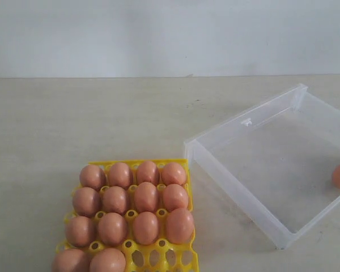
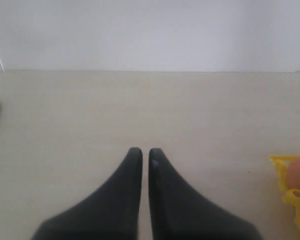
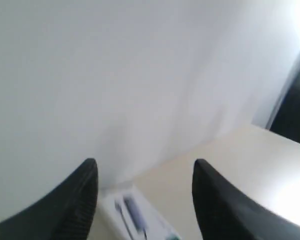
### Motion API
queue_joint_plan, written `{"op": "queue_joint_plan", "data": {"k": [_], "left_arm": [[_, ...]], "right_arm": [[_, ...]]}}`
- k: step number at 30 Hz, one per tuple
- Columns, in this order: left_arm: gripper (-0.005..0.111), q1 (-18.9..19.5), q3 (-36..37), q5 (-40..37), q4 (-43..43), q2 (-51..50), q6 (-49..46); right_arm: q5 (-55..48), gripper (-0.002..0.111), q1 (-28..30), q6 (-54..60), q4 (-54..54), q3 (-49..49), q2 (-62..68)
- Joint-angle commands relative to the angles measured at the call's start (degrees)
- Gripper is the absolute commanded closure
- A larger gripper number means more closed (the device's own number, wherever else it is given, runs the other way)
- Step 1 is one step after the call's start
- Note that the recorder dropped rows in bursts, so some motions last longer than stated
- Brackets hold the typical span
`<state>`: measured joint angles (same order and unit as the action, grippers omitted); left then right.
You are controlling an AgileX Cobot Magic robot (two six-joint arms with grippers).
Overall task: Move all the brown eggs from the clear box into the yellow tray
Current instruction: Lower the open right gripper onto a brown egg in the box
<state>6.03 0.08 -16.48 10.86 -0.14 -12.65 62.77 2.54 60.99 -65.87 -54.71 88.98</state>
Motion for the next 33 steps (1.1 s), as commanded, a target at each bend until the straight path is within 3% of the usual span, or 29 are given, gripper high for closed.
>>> {"op": "queue_joint_plan", "data": {"k": [1, 3, 4, 6, 8, 11, 15, 20, 23, 27, 33], "left_arm": [[0.103, 0.1, -0.1, 0.1, 0.3, 0.1, -0.4], [0.103, 0.1, -0.1, 0.1, 0.3, 0.1, -0.4], [0.103, 0.1, -0.1, 0.1, 0.3, 0.1, -0.4], [0.103, 0.1, -0.1, 0.1, 0.3, 0.1, -0.4], [0.103, 0.1, -0.1, 0.1, 0.3, 0.1, -0.4], [0.103, 0.1, -0.1, 0.1, 0.3, 0.1, -0.4], [0.103, 0.1, -0.1, 0.1, 0.3, 0.1, -0.4], [0.103, 0.1, -0.1, 0.1, 0.3, 0.1, -0.4], [0.103, 0.1, -0.1, 0.1, 0.3, 0.1, -0.4], [0.103, 0.1, -0.1, 0.1, 0.3, 0.1, -0.4], [0.103, 0.1, -0.1, 0.1, 0.3, 0.1, -0.4]], "right_arm": [[7.2, 0.058, 3.5, -37.3, 18.2, -2.8, -2.1], [-11.9, 0.058, 2.3, -37.0, 28.2, -4.2, -3.8], [-27.7, 0.058, 2.0, -40.2, 39.8, -5.0, -4.9], [-57.3, 0.058, -2.1, -61.5, 76.3, -8.1, -5.2], [-75.4, 0.058, -8.7, -73.1, 95.9, -8.4, -4.9], [-102.2, 0.058, -13.6, -74.9, 93.5, -8.7, -4.9], [-132.7, 0.058, -14.2, -74.8, 90.5, -8.5, -4.9], [-131.7, 0.058, -14.1, -72.9, 98.0, -7.6, -5.1], [-121.9, 0.058, -14.1, -73.1, 99.4, -7.6, -5.1], [-120.1, 0.058, -14.0, -82.5, 98.8, -7.6, -4.4], [-114.0, 0.058, -7.8, -87.5, 101.1, -8.0, 4.0]]}}
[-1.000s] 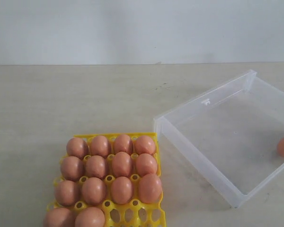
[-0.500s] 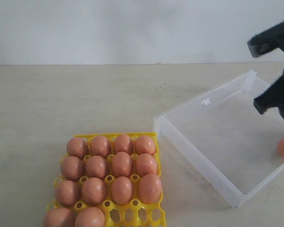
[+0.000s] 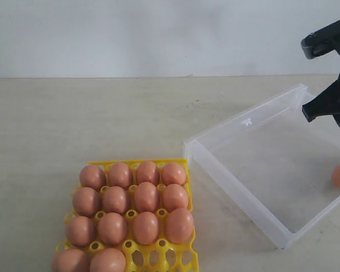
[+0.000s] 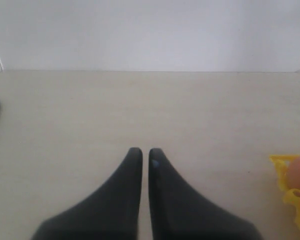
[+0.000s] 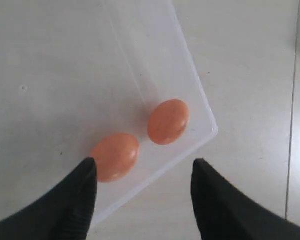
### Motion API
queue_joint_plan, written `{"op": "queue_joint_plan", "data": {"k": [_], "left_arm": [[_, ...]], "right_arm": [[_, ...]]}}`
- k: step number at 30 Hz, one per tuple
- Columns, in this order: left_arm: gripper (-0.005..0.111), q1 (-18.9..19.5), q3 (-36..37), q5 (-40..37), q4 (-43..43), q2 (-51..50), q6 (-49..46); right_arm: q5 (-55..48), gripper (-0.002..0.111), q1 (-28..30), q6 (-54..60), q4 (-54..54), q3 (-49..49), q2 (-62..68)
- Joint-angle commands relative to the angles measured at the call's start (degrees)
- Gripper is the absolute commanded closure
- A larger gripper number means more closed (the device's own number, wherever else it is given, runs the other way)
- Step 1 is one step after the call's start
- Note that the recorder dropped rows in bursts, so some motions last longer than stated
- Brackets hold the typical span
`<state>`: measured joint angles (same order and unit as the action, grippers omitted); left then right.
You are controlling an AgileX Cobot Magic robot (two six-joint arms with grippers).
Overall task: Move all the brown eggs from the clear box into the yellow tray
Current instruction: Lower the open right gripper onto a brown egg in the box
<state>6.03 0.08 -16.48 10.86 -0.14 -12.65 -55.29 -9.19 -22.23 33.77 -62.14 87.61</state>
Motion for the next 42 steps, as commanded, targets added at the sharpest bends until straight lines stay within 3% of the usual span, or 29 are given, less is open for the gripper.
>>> {"op": "queue_joint_plan", "data": {"k": [1, 10, 16, 25, 33, 42], "left_arm": [[0.103, 0.1, -0.1, 0.1, 0.3, 0.1, -0.4], [0.103, 0.1, -0.1, 0.1, 0.3, 0.1, -0.4], [0.103, 0.1, -0.1, 0.1, 0.3, 0.1, -0.4], [0.103, 0.1, -0.1, 0.1, 0.3, 0.1, -0.4], [0.103, 0.1, -0.1, 0.1, 0.3, 0.1, -0.4], [0.103, 0.1, -0.1, 0.1, 0.3, 0.1, -0.4]], "right_arm": [[4.0, 0.058, 5.2, -6.3, 1.5, -1.1, 7.6], [4.3, 0.058, 7.5, -11.8, 1.5, -1.5, 16.0], [9.6, 0.058, 7.5, -27.2, 9.5, -1.5, 18.0], [6.0, 0.058, 7.6, -39.9, 13.8, -1.5, 20.1], [6.4, 0.058, 12.1, -40.5, 10.0, -1.4, 22.0], [11.3, 0.058, 12.7, -40.3, 10.0, -1.4, 22.9]]}}
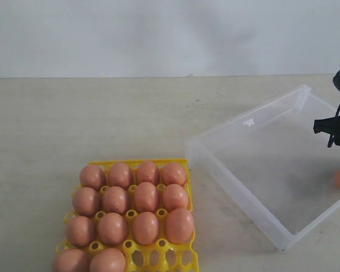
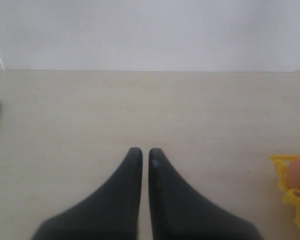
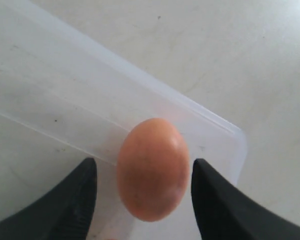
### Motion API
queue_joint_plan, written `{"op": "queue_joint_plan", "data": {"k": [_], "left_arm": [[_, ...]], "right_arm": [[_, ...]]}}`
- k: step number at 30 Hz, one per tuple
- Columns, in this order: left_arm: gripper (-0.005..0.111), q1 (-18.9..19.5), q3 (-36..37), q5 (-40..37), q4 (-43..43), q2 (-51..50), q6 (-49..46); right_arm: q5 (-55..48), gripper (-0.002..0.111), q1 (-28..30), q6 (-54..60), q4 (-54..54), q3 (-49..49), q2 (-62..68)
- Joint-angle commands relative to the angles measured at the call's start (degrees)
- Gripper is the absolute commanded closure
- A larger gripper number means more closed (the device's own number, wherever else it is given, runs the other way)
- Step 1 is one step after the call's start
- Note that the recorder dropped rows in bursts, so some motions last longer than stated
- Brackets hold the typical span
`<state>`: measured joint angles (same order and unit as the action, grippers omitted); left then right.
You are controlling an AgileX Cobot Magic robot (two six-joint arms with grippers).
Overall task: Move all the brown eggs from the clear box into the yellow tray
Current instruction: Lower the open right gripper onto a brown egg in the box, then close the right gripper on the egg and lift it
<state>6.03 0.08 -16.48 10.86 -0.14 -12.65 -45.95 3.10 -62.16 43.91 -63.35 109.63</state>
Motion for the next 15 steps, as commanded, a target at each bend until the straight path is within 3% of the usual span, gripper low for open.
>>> {"op": "queue_joint_plan", "data": {"k": [1, 15], "left_arm": [[0.103, 0.1, -0.1, 0.1, 0.3, 0.1, -0.4], [0.103, 0.1, -0.1, 0.1, 0.3, 0.1, -0.4]], "right_arm": [[2.2, 0.058, 0.4, -0.4, -0.2, -0.2, 1.2], [6.1, 0.061, 0.4, -5.7, 0.0, -0.2, 3.9]]}}
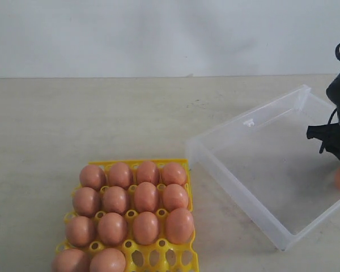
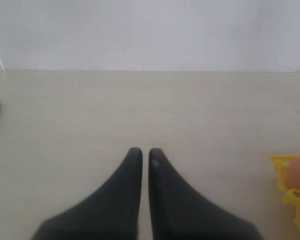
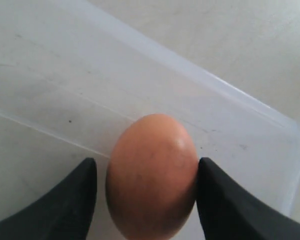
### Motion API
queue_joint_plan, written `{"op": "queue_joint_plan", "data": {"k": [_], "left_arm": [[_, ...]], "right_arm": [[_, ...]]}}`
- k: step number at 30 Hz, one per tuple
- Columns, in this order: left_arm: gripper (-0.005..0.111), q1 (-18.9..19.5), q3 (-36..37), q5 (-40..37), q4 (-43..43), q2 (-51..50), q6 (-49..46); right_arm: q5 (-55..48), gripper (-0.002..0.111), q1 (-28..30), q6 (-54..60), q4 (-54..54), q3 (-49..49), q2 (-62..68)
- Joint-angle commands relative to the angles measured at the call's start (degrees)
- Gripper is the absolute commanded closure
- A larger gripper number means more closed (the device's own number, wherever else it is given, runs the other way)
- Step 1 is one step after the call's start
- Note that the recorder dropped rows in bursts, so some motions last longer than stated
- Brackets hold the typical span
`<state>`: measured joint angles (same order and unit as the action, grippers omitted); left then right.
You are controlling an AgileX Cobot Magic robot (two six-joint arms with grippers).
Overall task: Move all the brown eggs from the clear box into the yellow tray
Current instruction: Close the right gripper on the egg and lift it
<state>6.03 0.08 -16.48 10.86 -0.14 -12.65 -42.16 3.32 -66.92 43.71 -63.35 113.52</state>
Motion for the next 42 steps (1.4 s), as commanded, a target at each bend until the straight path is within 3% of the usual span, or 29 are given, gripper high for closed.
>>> {"op": "queue_joint_plan", "data": {"k": [1, 3, 5, 6, 9, 11, 13, 15, 17, 18, 24, 26, 29, 31, 35, 38, 42], "left_arm": [[0.103, 0.1, -0.1, 0.1, 0.3, 0.1, -0.4], [0.103, 0.1, -0.1, 0.1, 0.3, 0.1, -0.4], [0.103, 0.1, -0.1, 0.1, 0.3, 0.1, -0.4], [0.103, 0.1, -0.1, 0.1, 0.3, 0.1, -0.4], [0.103, 0.1, -0.1, 0.1, 0.3, 0.1, -0.4], [0.103, 0.1, -0.1, 0.1, 0.3, 0.1, -0.4], [0.103, 0.1, -0.1, 0.1, 0.3, 0.1, -0.4], [0.103, 0.1, -0.1, 0.1, 0.3, 0.1, -0.4], [0.103, 0.1, -0.1, 0.1, 0.3, 0.1, -0.4], [0.103, 0.1, -0.1, 0.1, 0.3, 0.1, -0.4], [0.103, 0.1, -0.1, 0.1, 0.3, 0.1, -0.4], [0.103, 0.1, -0.1, 0.2, 0.3, 0.1, -0.4], [0.103, 0.1, -0.1, 0.2, 0.3, 0.1, -0.4], [0.103, 0.1, -0.1, 0.2, 0.3, 0.1, -0.4], [0.103, 0.1, -0.1, 0.2, 0.3, 0.1, -0.4], [0.103, 0.1, -0.1, 0.2, 0.3, 0.1, -0.4], [0.103, 0.1, -0.1, 0.2, 0.3, 0.1, -0.4]], "right_arm": [[2.4, 0.066, 0.2, -1.4, 0.2, -0.2, 0.0], [2.4, 0.080, 0.2, -1.5, 0.2, -0.2, 0.0], [2.4, 0.106, 0.2, -1.5, 0.4, -0.2, 0.0], [2.4, 0.108, 0.2, -1.7, 0.4, -0.2, 0.0], [5.4, 0.108, 0.1, -1.8, 1.5, -0.1, -1.0], [10.9, 0.108, -1.5, -5.1, 8.4, 1.5, -3.7], [15.6, 0.108, -5.6, -27.1, 34.0, 5.7, -9.8], [8.6, 0.108, -10.5, -49.4, 56.2, 10.7, -14.5], [-11.7, 0.108, -15.1, -53.3, 56.2, 11.2, -16.5], [-16.3, 0.108, -16.3, -53.3, 56.2, 11.2, -17.0], [-22.2, 0.108, -16.4, -52.4, 56.2, 11.2, -18.1], [-17.6, 0.108, -16.4, -44.3, 56.2, 11.2, -18.1], [-8.6, 0.108, -16.4, -22.6, 56.2, 11.2, -18.0], [-8.3, 0.108, -16.4, -9.4, 51.2, 11.2, -17.9], [-14.8, 0.108, -16.4, 9.8, 30.8, 11.2, -19.6], [-11.3, 0.108, -16.4, 18.5, 17.7, 11.1, -21.3], [-6.9, 0.108, -16.5, 42.4, -8.5, 10.2, -22.6]]}}
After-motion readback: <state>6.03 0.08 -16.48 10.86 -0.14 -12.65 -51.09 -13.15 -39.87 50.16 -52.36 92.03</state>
